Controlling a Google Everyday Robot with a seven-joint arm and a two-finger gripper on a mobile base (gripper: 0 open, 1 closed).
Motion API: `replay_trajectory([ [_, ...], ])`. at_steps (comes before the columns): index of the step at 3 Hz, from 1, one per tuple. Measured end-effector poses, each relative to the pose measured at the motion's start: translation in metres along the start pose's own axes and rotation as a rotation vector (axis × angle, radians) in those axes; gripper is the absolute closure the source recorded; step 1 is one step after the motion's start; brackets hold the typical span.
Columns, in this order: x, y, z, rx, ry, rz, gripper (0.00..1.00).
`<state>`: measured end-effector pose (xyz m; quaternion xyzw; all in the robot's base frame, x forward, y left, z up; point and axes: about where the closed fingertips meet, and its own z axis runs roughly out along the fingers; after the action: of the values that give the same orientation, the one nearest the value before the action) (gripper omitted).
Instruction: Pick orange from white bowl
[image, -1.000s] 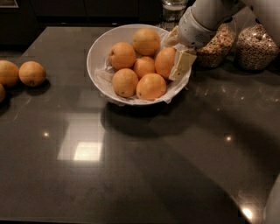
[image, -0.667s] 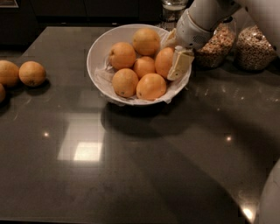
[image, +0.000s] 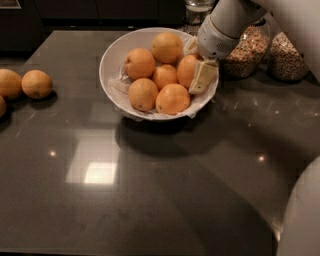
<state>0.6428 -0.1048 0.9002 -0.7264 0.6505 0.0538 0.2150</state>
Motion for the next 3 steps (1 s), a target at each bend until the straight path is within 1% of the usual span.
replay_trajectory([
  [1,0.0009,0.0002,0.0038,-0.011,0.005,0.004,0.52],
  [3,-0.0005,-0.0007,0.0003,-0.011,0.005,0.004,0.98],
])
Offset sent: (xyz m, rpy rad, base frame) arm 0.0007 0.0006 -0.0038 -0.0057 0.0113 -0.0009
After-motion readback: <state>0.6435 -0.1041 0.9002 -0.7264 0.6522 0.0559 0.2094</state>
